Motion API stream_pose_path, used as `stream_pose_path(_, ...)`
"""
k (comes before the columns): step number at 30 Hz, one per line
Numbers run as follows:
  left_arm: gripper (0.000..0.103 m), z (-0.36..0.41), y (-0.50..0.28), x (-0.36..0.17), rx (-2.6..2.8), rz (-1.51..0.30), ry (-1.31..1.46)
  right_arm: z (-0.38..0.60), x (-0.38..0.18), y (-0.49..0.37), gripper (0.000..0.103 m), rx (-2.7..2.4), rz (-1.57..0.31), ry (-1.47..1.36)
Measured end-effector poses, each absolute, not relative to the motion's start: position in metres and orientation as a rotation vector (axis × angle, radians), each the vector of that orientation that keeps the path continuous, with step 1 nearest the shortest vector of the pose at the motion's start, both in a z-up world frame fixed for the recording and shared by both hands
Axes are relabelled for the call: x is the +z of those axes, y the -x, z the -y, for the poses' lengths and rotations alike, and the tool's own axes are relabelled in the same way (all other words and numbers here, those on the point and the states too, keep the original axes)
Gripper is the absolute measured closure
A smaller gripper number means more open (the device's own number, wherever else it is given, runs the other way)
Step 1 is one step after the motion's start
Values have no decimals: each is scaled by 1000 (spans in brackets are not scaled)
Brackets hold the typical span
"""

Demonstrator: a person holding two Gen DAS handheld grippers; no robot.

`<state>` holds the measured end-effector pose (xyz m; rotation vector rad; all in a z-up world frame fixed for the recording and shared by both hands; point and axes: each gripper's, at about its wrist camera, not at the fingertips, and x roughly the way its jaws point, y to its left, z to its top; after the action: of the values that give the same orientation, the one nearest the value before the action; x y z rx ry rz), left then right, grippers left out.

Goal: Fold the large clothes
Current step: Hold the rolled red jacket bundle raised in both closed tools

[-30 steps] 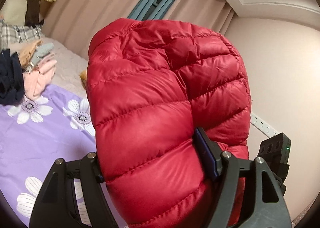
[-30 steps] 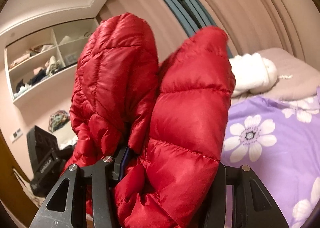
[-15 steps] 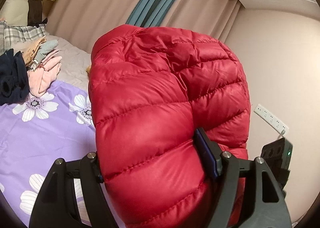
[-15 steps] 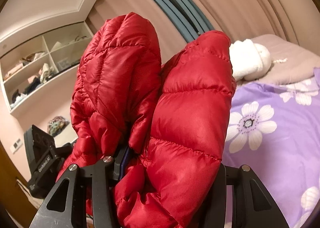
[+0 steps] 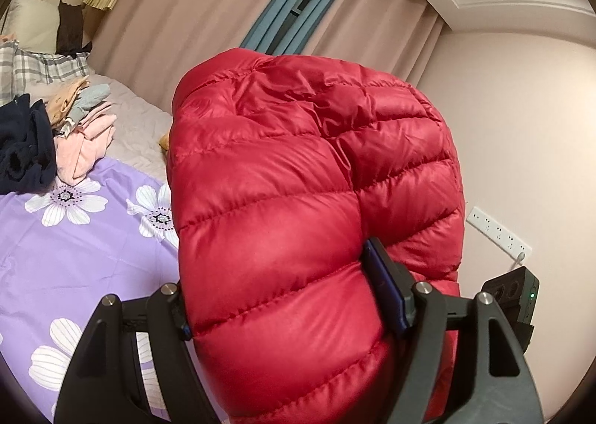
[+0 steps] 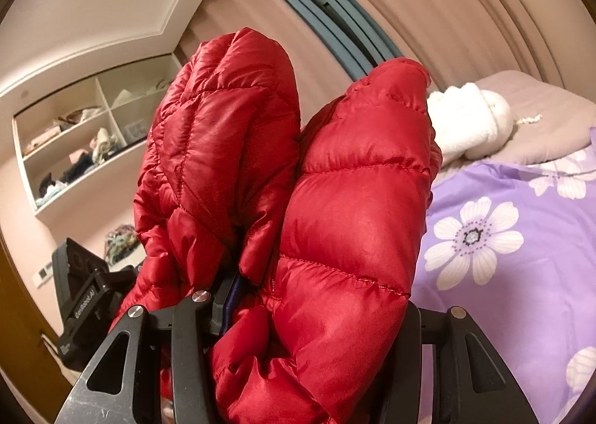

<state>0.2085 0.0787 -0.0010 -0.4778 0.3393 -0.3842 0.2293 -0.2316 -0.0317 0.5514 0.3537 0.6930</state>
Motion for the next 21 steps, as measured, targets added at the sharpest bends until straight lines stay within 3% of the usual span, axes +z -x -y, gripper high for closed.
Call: stream_pose_path(21, 27, -103, -192, 3, -385, -226, 475, 215, -24, -246, 52, 734, -284, -469)
